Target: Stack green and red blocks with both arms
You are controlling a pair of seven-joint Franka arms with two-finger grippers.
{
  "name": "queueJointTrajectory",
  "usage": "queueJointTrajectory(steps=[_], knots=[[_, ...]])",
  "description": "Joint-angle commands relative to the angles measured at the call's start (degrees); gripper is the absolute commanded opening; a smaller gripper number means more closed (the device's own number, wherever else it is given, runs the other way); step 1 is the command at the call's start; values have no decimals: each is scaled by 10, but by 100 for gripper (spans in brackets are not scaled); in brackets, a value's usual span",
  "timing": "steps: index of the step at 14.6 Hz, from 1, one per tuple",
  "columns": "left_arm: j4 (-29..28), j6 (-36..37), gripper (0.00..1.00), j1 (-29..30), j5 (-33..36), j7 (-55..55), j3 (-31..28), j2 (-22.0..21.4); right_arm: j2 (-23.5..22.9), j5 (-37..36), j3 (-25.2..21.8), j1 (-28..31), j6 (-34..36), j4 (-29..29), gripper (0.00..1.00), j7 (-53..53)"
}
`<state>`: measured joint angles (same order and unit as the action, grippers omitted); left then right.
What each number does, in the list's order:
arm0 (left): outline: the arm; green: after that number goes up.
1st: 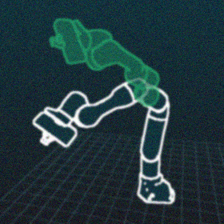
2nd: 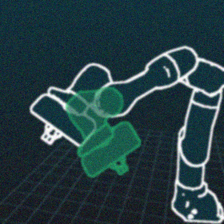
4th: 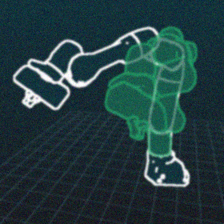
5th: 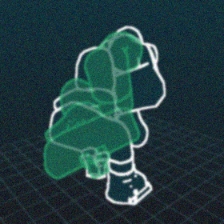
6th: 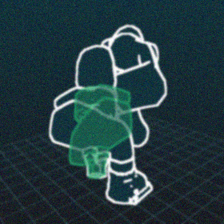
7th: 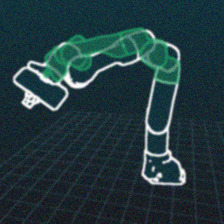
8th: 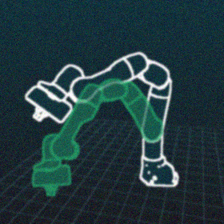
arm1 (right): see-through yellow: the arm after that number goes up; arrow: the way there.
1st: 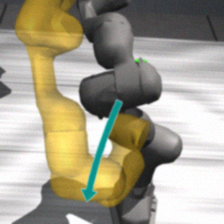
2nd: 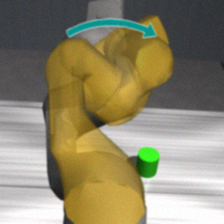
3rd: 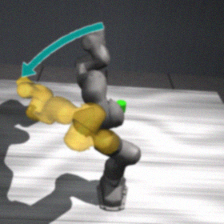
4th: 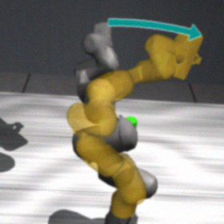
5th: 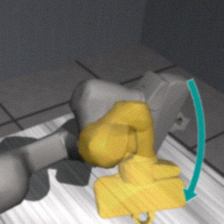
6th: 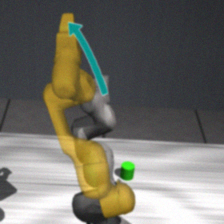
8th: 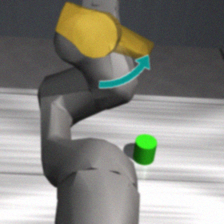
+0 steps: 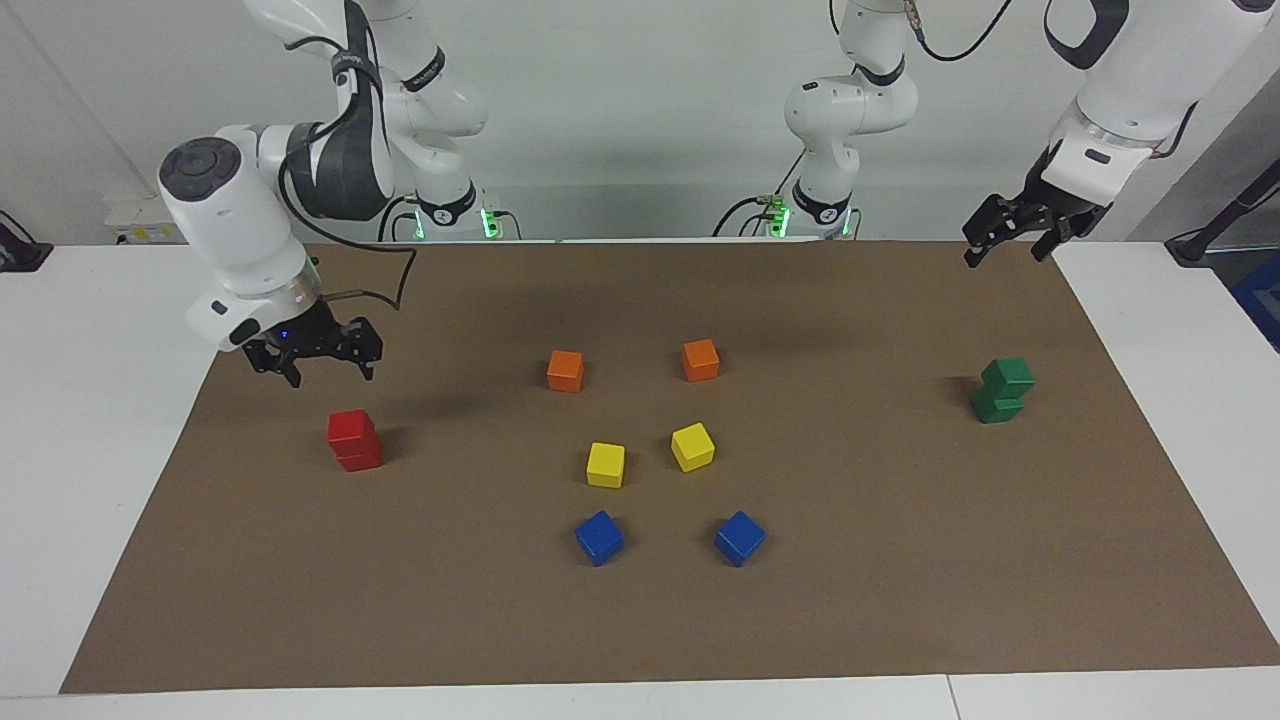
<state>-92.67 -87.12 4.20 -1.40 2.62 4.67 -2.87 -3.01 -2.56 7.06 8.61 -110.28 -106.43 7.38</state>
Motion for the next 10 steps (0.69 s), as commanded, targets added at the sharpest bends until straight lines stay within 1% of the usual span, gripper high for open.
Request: queueJointTrajectory(steps=[1, 6, 10], knots=[[-1, -3, 100, -11, -3, 2, -12, -7, 30, 10, 9, 4, 66, 25, 100, -5], [-1, -3, 100, -4, -3, 1, -9, -9, 63, 11, 15, 4, 158, 57, 100, -16], [-1, -5, 100, -2, -3, 1, -10, -13, 60, 11, 15, 5, 194, 78, 100, -16]])
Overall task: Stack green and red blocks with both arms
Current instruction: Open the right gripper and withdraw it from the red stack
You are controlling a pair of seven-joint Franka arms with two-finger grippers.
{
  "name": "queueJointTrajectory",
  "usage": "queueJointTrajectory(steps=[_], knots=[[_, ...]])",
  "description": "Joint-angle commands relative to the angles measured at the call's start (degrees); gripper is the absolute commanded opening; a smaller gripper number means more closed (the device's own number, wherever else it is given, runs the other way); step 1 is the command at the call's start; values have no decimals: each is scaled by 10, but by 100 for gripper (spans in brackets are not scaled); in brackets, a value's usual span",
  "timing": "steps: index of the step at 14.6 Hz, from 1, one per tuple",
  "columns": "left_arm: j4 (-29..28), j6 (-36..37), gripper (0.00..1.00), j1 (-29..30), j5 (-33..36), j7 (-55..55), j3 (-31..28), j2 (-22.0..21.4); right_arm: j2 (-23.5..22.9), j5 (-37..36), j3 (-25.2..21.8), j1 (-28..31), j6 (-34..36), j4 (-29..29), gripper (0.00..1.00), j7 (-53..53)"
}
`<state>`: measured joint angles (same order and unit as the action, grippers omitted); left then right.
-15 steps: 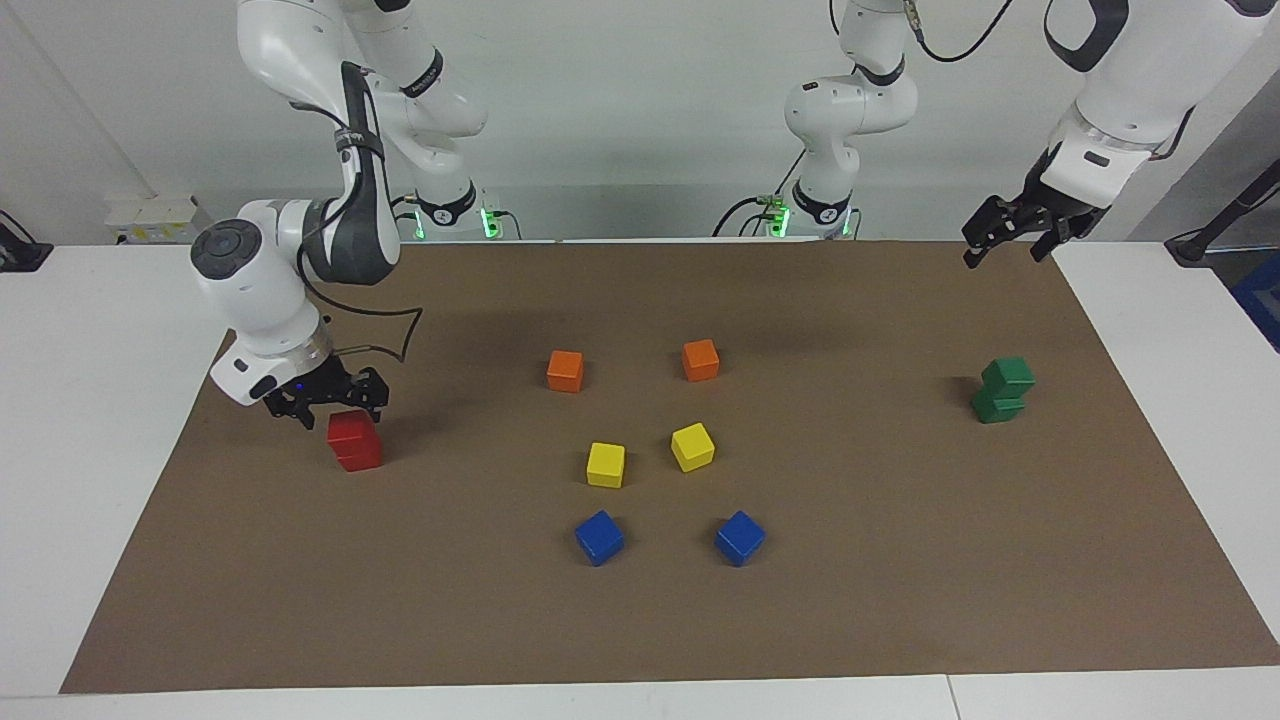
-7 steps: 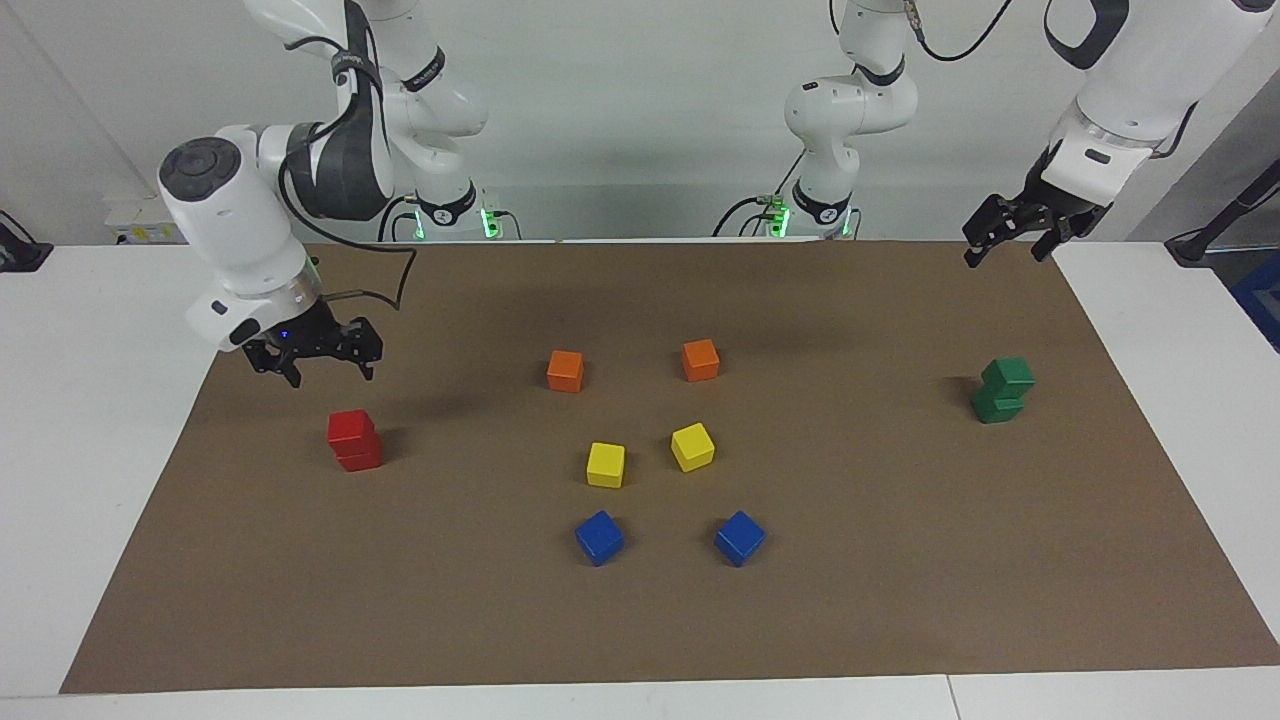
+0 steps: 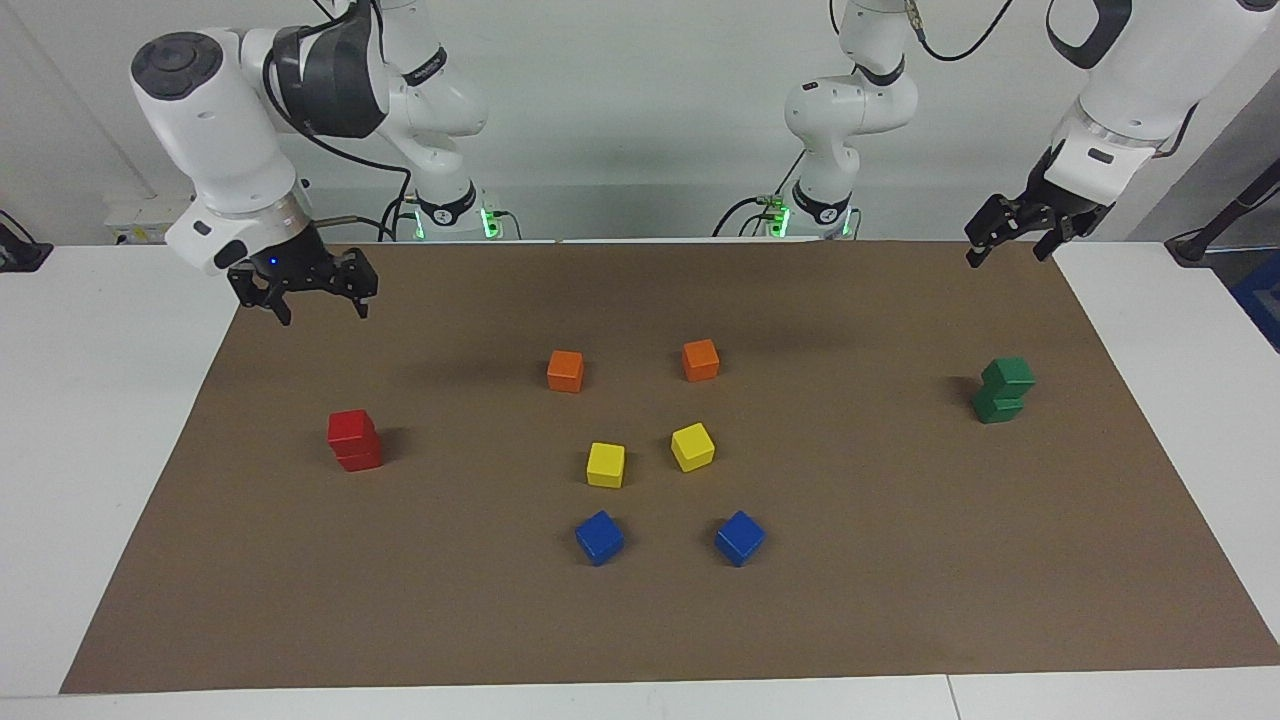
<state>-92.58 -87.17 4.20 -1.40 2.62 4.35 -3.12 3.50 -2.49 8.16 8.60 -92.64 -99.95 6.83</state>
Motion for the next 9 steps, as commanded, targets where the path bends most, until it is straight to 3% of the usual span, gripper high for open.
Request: queueJointTrajectory(steps=[1, 9], knots=[[-1, -5, 100, -2, -3, 0, -7, -12, -6, 10, 4, 6, 19, 13, 100, -11], [-1, -5, 100, -2, -5, 1, -7, -11, -7, 18, 4, 6, 29, 15, 100, -23]])
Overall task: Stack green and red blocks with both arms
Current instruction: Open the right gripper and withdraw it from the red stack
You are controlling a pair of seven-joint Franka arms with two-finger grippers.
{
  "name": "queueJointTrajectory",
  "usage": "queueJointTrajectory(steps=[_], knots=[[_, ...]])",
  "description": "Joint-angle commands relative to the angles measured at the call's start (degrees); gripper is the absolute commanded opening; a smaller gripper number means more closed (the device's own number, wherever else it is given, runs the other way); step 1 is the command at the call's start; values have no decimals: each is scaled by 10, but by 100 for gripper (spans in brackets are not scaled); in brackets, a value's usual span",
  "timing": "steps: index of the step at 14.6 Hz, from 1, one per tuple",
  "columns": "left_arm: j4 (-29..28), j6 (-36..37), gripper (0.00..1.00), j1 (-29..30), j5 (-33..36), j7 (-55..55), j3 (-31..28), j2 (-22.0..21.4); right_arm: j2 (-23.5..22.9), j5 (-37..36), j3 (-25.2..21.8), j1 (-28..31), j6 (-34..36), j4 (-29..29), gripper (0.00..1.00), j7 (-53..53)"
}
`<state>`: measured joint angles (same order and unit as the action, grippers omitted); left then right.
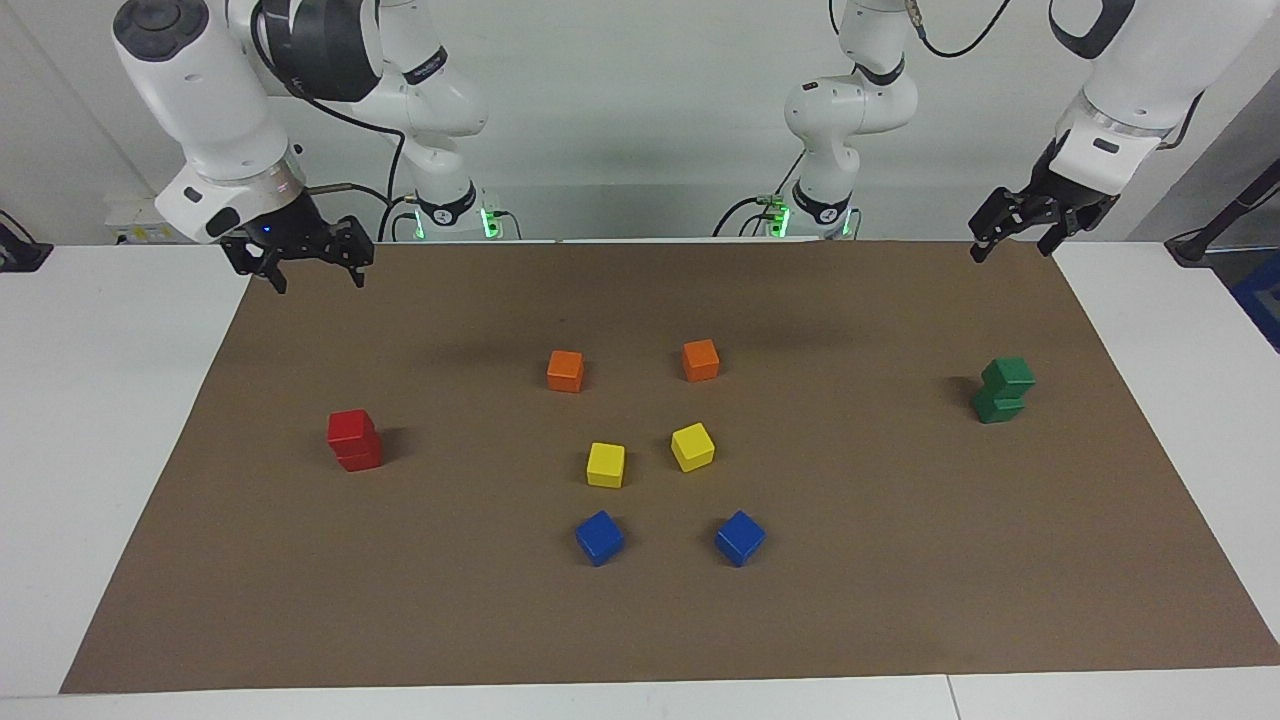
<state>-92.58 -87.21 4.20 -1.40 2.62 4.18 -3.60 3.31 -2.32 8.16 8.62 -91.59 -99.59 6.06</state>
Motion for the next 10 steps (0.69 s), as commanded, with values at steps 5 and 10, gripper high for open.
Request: queueJointTrajectory(steps=[5, 10], knots=[[-2, -7, 100, -3, -6, 3, -1, -7, -10, 25, 4, 6, 34, 30, 100, -24], [-2, -7, 100, -6, -6, 3, -1, -7, -10, 25, 4, 6, 33, 30, 100, -25]])
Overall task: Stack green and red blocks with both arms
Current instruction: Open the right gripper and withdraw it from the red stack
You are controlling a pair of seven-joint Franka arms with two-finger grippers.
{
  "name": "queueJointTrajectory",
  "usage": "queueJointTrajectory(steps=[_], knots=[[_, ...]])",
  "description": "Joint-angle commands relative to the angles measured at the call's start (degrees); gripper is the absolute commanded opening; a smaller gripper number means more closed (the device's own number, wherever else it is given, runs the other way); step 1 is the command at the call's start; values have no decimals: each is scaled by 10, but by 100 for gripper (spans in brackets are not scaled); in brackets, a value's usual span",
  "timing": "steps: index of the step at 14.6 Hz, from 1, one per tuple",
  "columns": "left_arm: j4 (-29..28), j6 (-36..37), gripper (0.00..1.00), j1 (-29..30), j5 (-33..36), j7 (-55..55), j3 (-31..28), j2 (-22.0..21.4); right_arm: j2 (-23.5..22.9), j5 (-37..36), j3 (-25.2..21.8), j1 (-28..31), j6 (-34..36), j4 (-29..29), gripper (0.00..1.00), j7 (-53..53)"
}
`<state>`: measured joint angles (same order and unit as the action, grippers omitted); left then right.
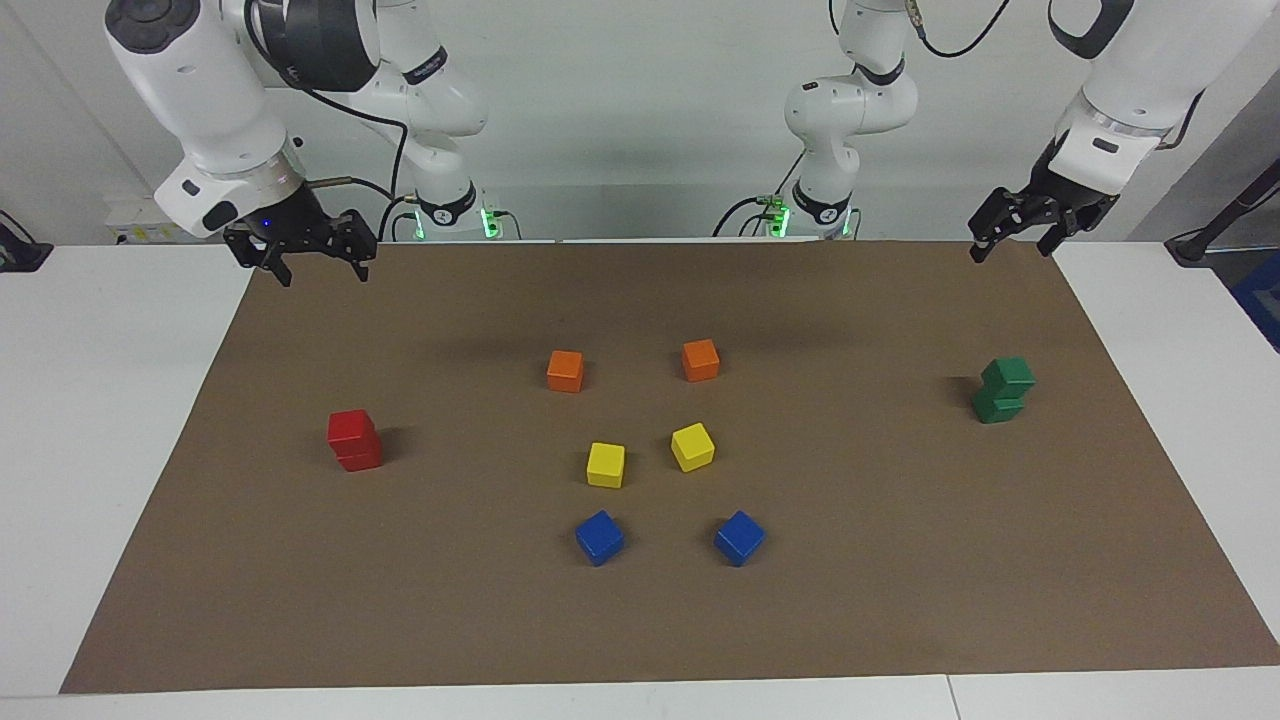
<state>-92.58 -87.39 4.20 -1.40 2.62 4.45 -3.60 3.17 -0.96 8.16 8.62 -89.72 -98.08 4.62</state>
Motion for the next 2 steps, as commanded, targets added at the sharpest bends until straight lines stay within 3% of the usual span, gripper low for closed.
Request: queueJointTrajectory(steps=[1, 2], knots=[[-2, -5, 100, -6, -6, 3, -3, -7, -9, 11, 4, 6, 13, 14, 100, -10], [-2, -5, 100, -6, -6, 3, -3, -7, -9, 11, 4, 6, 13, 14, 100, -10]])
